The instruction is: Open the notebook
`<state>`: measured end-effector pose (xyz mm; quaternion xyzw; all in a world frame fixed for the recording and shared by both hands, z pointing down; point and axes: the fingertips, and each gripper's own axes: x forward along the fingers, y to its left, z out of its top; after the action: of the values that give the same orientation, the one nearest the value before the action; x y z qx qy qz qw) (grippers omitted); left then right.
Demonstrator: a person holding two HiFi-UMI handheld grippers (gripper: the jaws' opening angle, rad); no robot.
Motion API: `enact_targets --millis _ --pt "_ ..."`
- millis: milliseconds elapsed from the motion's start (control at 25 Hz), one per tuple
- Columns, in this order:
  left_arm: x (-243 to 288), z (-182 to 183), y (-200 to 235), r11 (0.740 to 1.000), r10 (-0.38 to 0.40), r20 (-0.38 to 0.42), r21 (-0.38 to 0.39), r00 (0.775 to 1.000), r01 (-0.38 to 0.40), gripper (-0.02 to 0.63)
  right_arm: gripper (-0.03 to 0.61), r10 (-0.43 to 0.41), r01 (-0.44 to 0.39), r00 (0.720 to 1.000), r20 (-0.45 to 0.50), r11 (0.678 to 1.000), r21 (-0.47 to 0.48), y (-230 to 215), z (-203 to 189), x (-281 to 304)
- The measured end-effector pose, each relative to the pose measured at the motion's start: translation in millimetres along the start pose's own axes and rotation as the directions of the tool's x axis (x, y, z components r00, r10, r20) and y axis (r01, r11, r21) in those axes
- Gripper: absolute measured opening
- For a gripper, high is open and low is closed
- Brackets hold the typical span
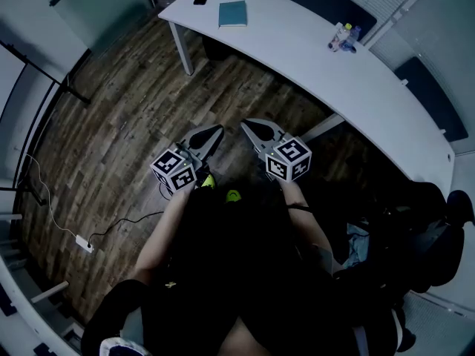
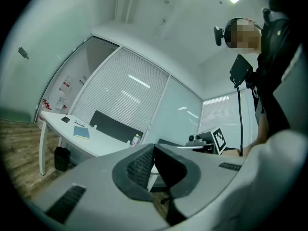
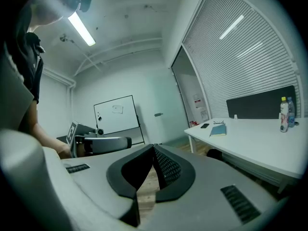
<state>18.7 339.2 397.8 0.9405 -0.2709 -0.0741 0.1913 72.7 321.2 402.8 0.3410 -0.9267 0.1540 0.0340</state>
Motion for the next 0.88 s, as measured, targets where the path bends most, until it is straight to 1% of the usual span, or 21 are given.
enact_targets --millis 200,320,440,560,760,880 --pt "4.1 -4.7 3.0 1.000 0.008 0.003 -0.007 1.000 -0.008 0.015 0.006 -0.015 0.015 1.000 -0.014 1.000 0.005 -10.1 -5.1 -1.1" --pt "7.3 -0.9 11.5 1.000 0.014 0.008 -0.004 1.000 -0.014 0.015 0.006 -0.012 0.011 0.999 -0.030 1.000 -0.011 -15.6 -5.1 5.6" --pt "13.8 7.6 26.9 1.000 0.013 0.020 0.003 1.000 -0.013 0.015 0.006 -0.014 0.013 0.999 -0.035 1.000 -0.025 -26.7 -1.5 20.8" --pt "17.8 14.9 44.0 1.000 0.005 0.016 0.016 1.000 -0.006 0.015 0.006 -0.014 0.013 0.999 -0.038 0.999 -0.030 -34.5 1.2 40.7" --pt "29.7 30.2 74.9 1.000 0.003 0.013 0.020 1.000 -0.003 0.015 0.006 0.002 -0.004 0.999 -0.053 1.000 -0.030 -47.6 10.7 70.5" --pt "37.3 34.3 91.4 1.000 -0.002 0.001 0.018 1.000 0.002 0.015 0.006 -0.002 0.001 0.998 -0.066 1.000 -0.024 -58.5 12.7 85.0"
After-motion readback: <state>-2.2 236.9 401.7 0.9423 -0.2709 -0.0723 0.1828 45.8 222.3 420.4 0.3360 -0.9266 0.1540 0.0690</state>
